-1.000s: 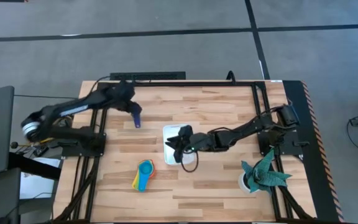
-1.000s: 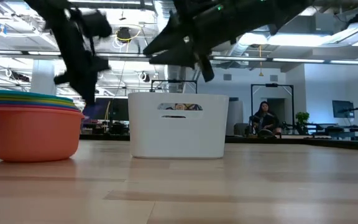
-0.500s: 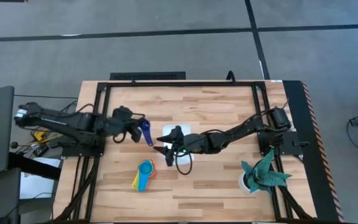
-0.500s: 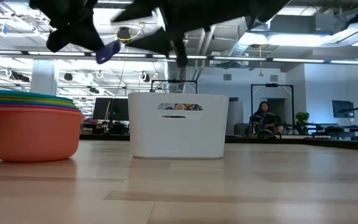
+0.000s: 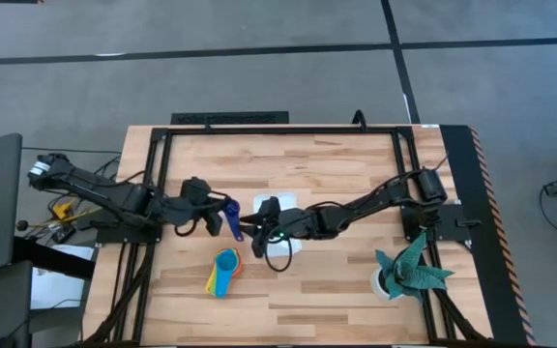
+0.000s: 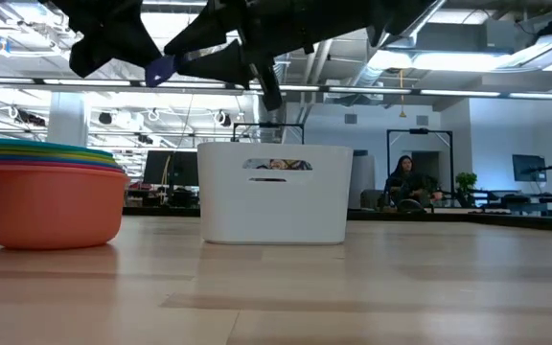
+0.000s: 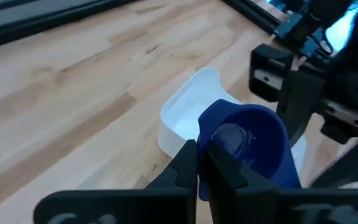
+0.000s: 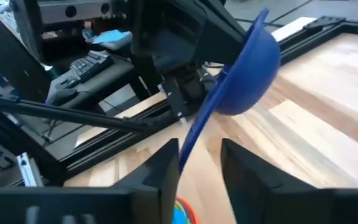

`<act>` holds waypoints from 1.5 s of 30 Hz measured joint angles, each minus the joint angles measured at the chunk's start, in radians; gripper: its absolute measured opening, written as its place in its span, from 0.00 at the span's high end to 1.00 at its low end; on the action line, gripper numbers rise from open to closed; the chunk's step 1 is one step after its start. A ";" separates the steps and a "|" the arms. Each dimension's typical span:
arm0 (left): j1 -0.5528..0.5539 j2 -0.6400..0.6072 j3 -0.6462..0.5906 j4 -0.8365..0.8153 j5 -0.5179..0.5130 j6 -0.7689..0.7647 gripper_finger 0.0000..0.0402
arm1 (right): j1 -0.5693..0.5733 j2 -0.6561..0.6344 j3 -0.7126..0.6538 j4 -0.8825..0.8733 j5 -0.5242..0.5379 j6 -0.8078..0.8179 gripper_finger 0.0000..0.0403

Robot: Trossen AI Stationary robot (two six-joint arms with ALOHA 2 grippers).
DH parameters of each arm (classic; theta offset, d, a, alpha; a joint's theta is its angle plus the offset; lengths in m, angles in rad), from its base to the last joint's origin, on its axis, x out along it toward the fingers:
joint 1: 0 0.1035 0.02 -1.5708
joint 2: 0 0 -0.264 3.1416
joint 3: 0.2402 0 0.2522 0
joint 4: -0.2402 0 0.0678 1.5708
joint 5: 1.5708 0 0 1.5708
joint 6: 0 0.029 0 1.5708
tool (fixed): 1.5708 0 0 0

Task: Nest measuring cups in basket
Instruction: Stack the dark blue nest measuring cup into the blue nest measuring cup

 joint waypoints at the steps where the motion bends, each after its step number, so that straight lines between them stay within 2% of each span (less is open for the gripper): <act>1: -0.004 0.006 0.000 0.001 -0.003 -0.002 1.00 | 0.001 0.001 0.000 0.000 -0.004 0.002 0.66; 8: -0.012 0.062 0.000 0.036 0.025 -0.010 1.00 | 0.015 0.002 0.000 -0.006 -0.003 0.016 0.85; 19: -0.052 0.077 0.033 0.058 0.090 0.051 1.00 | 0.061 0.002 -0.002 -0.002 0.001 0.164 0.98; 27: -0.142 0.078 0.051 0.080 0.187 0.031 0.90 | 0.137 0.002 -0.002 0.073 0.028 0.291 0.99; 33: -0.216 0.090 0.051 0.035 0.233 -0.075 0.96 | 0.177 0.019 0.007 0.089 0.057 0.377 0.98; 39: -0.248 0.087 0.050 -0.026 0.271 -0.105 0.98 | 0.192 0.180 0.185 0.074 0.026 0.417 0.98; 42: -0.249 0.090 0.050 -0.058 0.298 -0.098 0.99 | 0.184 0.239 0.289 -0.004 -0.036 0.426 0.98; 45: -0.257 0.092 0.050 -0.128 0.284 -0.139 0.99 | 0.176 0.242 0.333 -0.116 -0.061 0.433 0.98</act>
